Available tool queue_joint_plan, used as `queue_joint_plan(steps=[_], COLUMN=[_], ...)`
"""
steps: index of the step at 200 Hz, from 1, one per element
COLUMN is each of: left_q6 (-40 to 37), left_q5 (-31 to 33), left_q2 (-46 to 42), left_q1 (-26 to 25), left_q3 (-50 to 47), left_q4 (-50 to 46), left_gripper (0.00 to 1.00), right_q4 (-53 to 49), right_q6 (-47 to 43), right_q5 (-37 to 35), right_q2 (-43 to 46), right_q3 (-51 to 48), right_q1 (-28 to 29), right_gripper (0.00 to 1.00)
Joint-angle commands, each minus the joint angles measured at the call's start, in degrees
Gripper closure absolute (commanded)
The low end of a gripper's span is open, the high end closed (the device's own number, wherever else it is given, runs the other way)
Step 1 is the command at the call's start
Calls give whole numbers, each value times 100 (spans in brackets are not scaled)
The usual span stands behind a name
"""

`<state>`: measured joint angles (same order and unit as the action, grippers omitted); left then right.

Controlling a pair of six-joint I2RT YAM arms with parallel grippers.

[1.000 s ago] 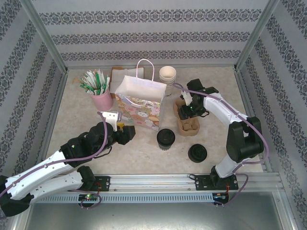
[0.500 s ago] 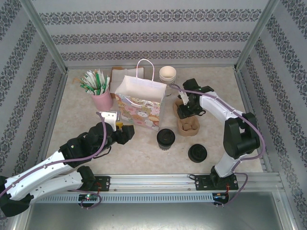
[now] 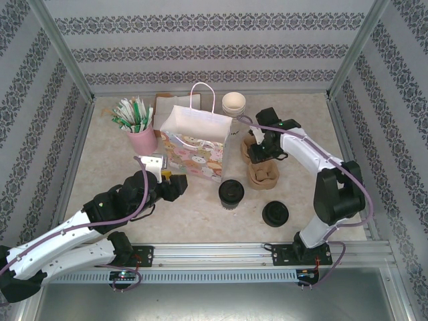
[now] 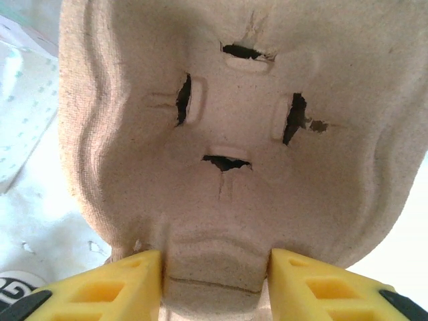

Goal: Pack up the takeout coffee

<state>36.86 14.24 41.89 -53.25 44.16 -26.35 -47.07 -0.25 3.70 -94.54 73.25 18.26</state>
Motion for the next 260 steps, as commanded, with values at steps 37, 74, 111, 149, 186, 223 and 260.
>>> queue_joint_plan(steps=[37,74,111,149,186,223,260], left_q6=[-328,-816,-1195,-1675,-1871,-1179,-733], left_q5=[379,580,994,957,553,-1452,-2537], left_q2=[11,-42,108,337,884,1127,1306], left_q1=[-18,-18,-18,-11,457,2118,3012], left_q3=[512,874,1641,2543,3326,3431,3419], left_q4=[-640,-958,-1731,-1947,-1957,-1666,-1414], left_gripper=[39,39,37,34,31,31,31], right_q4=[-114,236,950,1449,1357,1569,2150], right_q6=[142,108,-361,-1162,-1484,-1780,-1964], right_q5=[167,155,188,123,332,602,1001], right_q2=[729,1570,2641,3209,2693,1854,1114], right_q3=[242,167,15,409,1602,2574,2967], right_q1=[-33,-20,167,757,1434,1700,1829], right_gripper=[59,62,63,64,64,69,69])
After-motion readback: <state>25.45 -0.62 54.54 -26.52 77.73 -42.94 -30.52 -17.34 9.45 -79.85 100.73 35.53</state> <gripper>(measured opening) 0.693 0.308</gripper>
